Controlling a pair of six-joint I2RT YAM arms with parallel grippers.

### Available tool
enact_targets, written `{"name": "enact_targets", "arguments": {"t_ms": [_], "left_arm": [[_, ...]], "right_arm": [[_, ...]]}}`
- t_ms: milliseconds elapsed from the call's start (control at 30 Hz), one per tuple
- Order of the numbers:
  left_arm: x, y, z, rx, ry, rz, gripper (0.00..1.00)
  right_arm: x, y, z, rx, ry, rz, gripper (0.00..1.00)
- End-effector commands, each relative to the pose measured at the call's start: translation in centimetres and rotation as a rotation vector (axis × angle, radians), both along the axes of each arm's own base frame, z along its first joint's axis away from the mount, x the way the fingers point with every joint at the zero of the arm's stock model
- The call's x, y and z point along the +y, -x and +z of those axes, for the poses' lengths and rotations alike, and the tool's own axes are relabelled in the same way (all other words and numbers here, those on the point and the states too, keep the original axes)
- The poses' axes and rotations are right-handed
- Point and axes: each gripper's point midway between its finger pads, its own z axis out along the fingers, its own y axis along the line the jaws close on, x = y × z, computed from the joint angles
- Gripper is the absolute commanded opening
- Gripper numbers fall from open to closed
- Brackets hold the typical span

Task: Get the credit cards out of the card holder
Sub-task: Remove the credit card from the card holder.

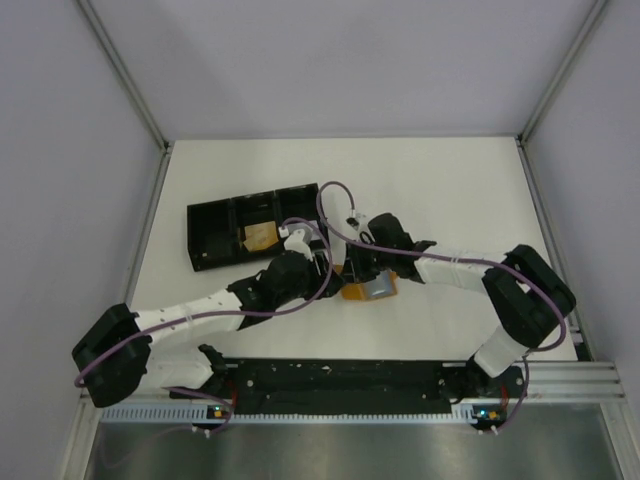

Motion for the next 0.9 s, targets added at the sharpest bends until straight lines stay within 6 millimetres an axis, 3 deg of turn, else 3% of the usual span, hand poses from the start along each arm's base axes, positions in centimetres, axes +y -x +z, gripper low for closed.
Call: {"name": "enact_targets", "arguments": {"t_ms": [0,133,267,600,767,867], "left_arm": [[-0.9,-0.3,1.3,-0.038,0.049,-0.018,0.46],[-1.2,-0.6,0.9,-0.027,0.044,-0.008,0.28],[-1.1,-0.9,-1.0,0.013,0.008,0.021,0.20],[-3.5,-1.4,-3.9,0.085,0.018,-0.008,0.15],[-4.8,-1.5,-4.4,0.106,0.026,-0.041,0.08],[-4.5,-1.2,-3.9,0.106,0.036,-0.036,0.08]], "right_arm": [[0.5,-0.8,-2.2,-0.004,0.086,-0.003,0.16],[0.4,-0.8,-3.7,0.015,0.125,-0.015,0.16],[0.5,-1.0,-3.2,0.006,0.117,-0.026,0.16],[-1.3,-2.3,-0.2,-0.093,0.137,-0.142,0.15],[-1.1,-2.3,-0.8,-0.066,0.137,-0.147,0.14],[-1.2,-2.1,-1.8,-0.043,0.155,-0.155,0.13]]}}
